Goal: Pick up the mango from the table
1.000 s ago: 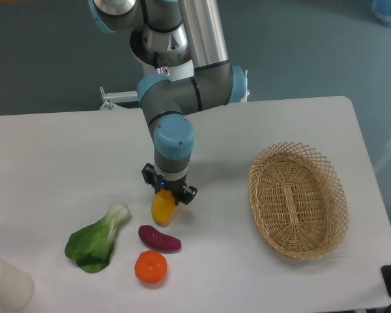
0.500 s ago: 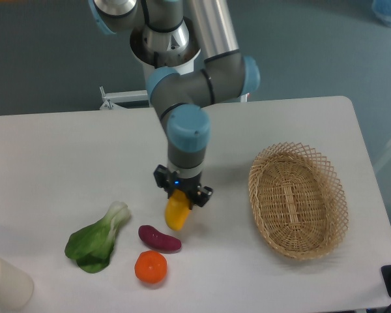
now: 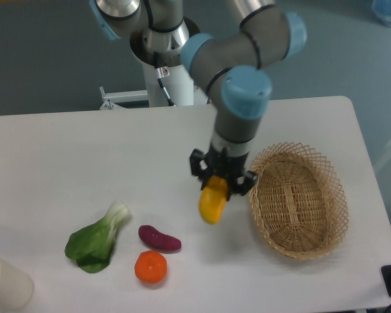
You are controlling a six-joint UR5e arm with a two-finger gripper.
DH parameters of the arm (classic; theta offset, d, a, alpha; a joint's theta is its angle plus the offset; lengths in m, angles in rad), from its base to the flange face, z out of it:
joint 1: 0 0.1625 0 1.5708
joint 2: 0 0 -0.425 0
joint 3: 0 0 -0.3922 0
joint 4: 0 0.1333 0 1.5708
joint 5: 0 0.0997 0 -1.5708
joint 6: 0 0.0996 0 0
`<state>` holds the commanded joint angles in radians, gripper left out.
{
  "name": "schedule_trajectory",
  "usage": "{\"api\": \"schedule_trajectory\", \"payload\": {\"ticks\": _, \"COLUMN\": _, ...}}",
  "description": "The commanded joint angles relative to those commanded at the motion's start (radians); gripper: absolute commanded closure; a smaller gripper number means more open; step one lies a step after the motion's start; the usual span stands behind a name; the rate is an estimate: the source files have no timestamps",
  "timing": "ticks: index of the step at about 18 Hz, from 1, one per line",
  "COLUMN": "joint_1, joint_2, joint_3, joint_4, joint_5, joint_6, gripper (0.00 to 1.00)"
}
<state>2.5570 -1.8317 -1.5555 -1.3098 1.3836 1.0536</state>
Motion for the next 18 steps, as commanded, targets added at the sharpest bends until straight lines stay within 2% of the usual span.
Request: {"api": "schedule_trajectory", "payload": {"ticks": 18, "joint_1": 0.022, "joint_2": 0.003, "joint_3": -0.012, "joint_4": 0.001, "joint_5": -0.003, "joint_6": 0.017, "gripper": 0.52}}
